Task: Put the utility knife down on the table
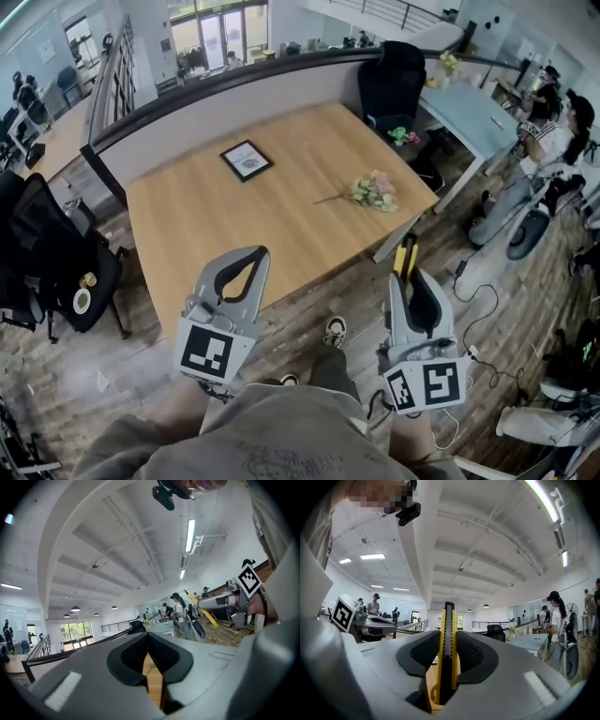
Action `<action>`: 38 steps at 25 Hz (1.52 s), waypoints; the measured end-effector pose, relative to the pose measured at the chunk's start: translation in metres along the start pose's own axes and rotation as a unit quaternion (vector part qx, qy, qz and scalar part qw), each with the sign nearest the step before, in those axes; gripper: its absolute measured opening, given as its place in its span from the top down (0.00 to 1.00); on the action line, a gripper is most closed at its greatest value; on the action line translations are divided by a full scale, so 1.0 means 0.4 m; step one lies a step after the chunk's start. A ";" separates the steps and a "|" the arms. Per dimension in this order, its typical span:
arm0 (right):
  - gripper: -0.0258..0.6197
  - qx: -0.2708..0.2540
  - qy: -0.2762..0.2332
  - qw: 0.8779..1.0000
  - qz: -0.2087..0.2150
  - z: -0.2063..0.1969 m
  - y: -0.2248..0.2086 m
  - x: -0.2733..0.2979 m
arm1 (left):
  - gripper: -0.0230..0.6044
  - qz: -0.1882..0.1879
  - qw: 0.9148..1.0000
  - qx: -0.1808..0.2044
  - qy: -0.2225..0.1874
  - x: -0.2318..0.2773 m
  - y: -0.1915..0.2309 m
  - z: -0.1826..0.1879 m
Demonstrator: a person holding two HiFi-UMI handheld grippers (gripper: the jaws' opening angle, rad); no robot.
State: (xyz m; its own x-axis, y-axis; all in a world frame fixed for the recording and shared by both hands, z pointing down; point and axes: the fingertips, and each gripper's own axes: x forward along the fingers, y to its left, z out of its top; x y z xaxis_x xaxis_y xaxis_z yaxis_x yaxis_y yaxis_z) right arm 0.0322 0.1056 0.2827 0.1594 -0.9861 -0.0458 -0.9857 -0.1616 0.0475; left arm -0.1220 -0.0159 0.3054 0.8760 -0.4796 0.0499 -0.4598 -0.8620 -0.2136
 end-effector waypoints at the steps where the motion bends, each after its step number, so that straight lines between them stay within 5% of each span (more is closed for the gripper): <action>1: 0.77 0.002 0.000 1.000 0.000 -0.008 -0.019 0.019 | 0.96 0.001 1.000 0.001 0.001 0.025 0.003 -0.004; 24: 0.77 -0.003 0.010 0.992 0.130 -0.040 -0.492 0.646 | 0.96 0.121 0.992 0.000 0.035 0.685 0.165 0.016; 38: 0.77 0.020 0.029 0.982 0.184 -0.115 -0.544 0.830 | 0.96 0.181 0.981 -0.002 0.069 0.785 0.248 -0.025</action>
State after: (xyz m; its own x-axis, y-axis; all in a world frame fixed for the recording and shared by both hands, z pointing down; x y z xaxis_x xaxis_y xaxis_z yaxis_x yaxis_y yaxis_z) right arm 0.3020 -0.1886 0.3029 -0.2056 -0.9784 0.0238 -0.9785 0.2058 0.0103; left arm 0.1059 -0.2534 0.3097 0.6280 -0.7714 0.1024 -0.7376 -0.6321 -0.2377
